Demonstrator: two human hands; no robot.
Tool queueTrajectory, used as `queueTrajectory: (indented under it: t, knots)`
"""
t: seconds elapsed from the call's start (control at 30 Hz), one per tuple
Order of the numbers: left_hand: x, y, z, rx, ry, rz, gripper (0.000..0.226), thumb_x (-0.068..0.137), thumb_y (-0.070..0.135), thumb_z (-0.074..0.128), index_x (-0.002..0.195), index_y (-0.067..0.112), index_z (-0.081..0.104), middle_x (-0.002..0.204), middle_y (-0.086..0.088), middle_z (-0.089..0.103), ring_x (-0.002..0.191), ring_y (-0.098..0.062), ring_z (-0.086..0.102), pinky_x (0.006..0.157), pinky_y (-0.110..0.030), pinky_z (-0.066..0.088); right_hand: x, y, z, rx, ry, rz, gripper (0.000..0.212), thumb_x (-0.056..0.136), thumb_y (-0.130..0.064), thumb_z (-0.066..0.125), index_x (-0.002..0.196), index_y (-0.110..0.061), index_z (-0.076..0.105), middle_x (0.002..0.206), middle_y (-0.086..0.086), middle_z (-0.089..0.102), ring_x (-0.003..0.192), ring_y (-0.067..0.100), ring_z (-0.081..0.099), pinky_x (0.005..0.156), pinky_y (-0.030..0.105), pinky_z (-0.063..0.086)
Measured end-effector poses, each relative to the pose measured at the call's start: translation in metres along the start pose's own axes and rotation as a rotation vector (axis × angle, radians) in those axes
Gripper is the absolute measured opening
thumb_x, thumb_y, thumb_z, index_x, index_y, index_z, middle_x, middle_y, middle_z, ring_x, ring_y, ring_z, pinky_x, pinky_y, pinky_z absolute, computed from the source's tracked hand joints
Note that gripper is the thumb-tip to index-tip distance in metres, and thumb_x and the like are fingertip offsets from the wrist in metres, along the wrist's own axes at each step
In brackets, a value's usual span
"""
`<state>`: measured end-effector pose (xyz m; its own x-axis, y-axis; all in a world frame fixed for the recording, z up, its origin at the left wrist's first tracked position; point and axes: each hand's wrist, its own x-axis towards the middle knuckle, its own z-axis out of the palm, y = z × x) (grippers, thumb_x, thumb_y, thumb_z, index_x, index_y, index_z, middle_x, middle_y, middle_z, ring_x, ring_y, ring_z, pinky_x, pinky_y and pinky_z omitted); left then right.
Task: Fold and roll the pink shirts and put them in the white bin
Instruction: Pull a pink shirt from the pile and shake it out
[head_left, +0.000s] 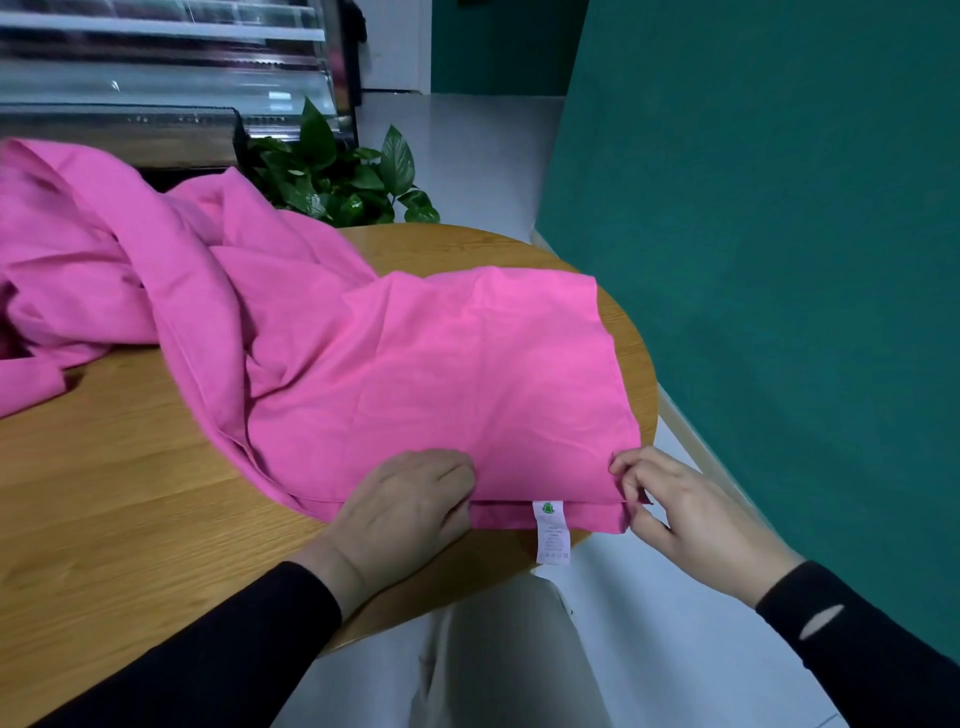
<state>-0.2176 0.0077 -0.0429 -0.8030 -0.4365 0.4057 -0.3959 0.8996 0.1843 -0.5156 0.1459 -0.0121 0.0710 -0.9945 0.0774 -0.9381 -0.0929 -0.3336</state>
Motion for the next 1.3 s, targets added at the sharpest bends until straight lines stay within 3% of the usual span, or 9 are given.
queueTrajectory:
  t: [0.1, 0.27, 0.33, 0.47, 0.57, 0.67, 0.77, 0.9, 1.3]
  knots:
    - [0.002, 0.001, 0.001, -0.003, -0.019, -0.006, 0.015, 0.087, 0.026, 0.054, 0.087, 0.014, 0.063, 0.099, -0.001, 0.067, 0.090, -0.024, 0.065, 0.074, -0.039, 0.052, 0.003, -0.006, -0.002, -0.039, -0.009, -0.035, 0.019, 0.087, -0.020, 0.058, 0.080, -0.029, 0.043, 0.103, -0.017, 0.050, 0.085, 0.010, 0.052, 0.077, 0.026, 0.043]
    - [0.006, -0.001, 0.004, 0.006, -0.071, 0.013, 0.025, 0.086, 0.031, 0.054, 0.105, 0.022, 0.067, 0.112, 0.004, 0.066, 0.101, -0.020, 0.063, 0.079, -0.040, 0.052, 0.002, -0.008, 0.001, -0.098, 0.004, -0.036, 0.011, 0.092, -0.041, 0.057, 0.085, -0.034, 0.053, 0.104, -0.022, 0.050, 0.097, 0.001, 0.051, 0.104, 0.024, 0.027]
    - [0.013, 0.004, 0.004, 0.038, -0.080, 0.008, 0.027, 0.085, 0.031, 0.050, 0.107, 0.024, 0.066, 0.110, 0.005, 0.065, 0.099, -0.019, 0.062, 0.077, -0.041, 0.050, 0.003, -0.009, 0.002, -0.036, 0.082, -0.004, 0.005, 0.097, -0.034, 0.059, 0.092, -0.032, 0.058, 0.104, -0.021, 0.055, 0.099, 0.003, 0.054, 0.100, 0.026, 0.033]
    - [0.036, 0.028, 0.014, 0.098, -0.108, 0.002, 0.028, 0.083, 0.031, 0.044, 0.106, 0.029, 0.061, 0.107, 0.006, 0.060, 0.096, -0.020, 0.058, 0.076, -0.041, 0.046, 0.001, -0.015, 0.007, 0.313, 0.417, 0.490, 0.020, 0.097, -0.015, 0.056, 0.080, -0.026, 0.061, 0.079, -0.010, 0.064, 0.077, 0.012, 0.060, 0.069, 0.029, 0.048]
    - [0.051, 0.049, 0.028, 0.099, -0.100, 0.061, 0.017, 0.084, 0.033, 0.047, 0.095, 0.029, 0.060, 0.096, 0.007, 0.057, 0.087, -0.021, 0.055, 0.072, -0.041, 0.043, -0.012, -0.022, 0.022, 0.587, 0.383, 0.812, 0.018, 0.099, -0.014, 0.052, 0.088, -0.019, 0.065, 0.081, -0.001, 0.070, 0.072, 0.023, 0.066, 0.067, 0.044, 0.056]
    - [0.062, 0.069, 0.040, 0.089, -0.075, 0.101, 0.013, 0.086, 0.034, 0.049, 0.088, 0.027, 0.059, 0.088, 0.005, 0.055, 0.079, -0.021, 0.052, 0.067, -0.039, 0.041, -0.025, -0.033, 0.037, 1.038, 0.324, 0.943, 0.024, 0.102, -0.007, 0.046, 0.108, -0.011, 0.068, 0.101, 0.010, 0.075, 0.085, 0.023, 0.069, 0.073, 0.042, 0.057]
    - [0.069, 0.077, 0.049, 0.065, -0.046, 0.074, 0.005, 0.082, 0.026, 0.061, 0.079, 0.026, 0.056, 0.082, 0.005, 0.052, 0.075, -0.021, 0.050, 0.063, -0.036, 0.039, -0.026, -0.045, 0.045, 1.434, 0.305, 0.975, 0.022, 0.103, -0.007, 0.049, 0.113, -0.008, 0.068, 0.103, 0.010, 0.075, 0.094, 0.024, 0.068, 0.085, 0.044, 0.057]
    - [0.075, 0.085, 0.055, 0.024, -0.044, 0.040, 0.013, 0.075, 0.015, 0.063, 0.072, 0.025, 0.055, 0.075, 0.005, 0.047, 0.070, -0.020, 0.047, 0.061, -0.036, 0.039, -0.024, -0.048, 0.044, 1.654, 0.364, 0.994, 0.007, 0.097, -0.008, 0.060, 0.095, -0.009, 0.066, 0.080, 0.007, 0.062, 0.070, 0.019, 0.060, 0.072, 0.035, 0.056]
    - [0.074, 0.098, 0.049, -0.217, -0.045, 0.153, 0.008, 0.090, 0.012, 0.058, 0.084, 0.017, 0.056, 0.096, -0.001, 0.058, 0.088, -0.025, 0.055, 0.080, -0.043, 0.044, -0.020, -0.056, 0.038, 1.755, 0.522, 0.931, 0.016, 0.101, -0.006, 0.054, 0.086, -0.005, 0.060, 0.082, 0.015, 0.068, 0.069, 0.019, 0.068, 0.067, 0.026, 0.061]
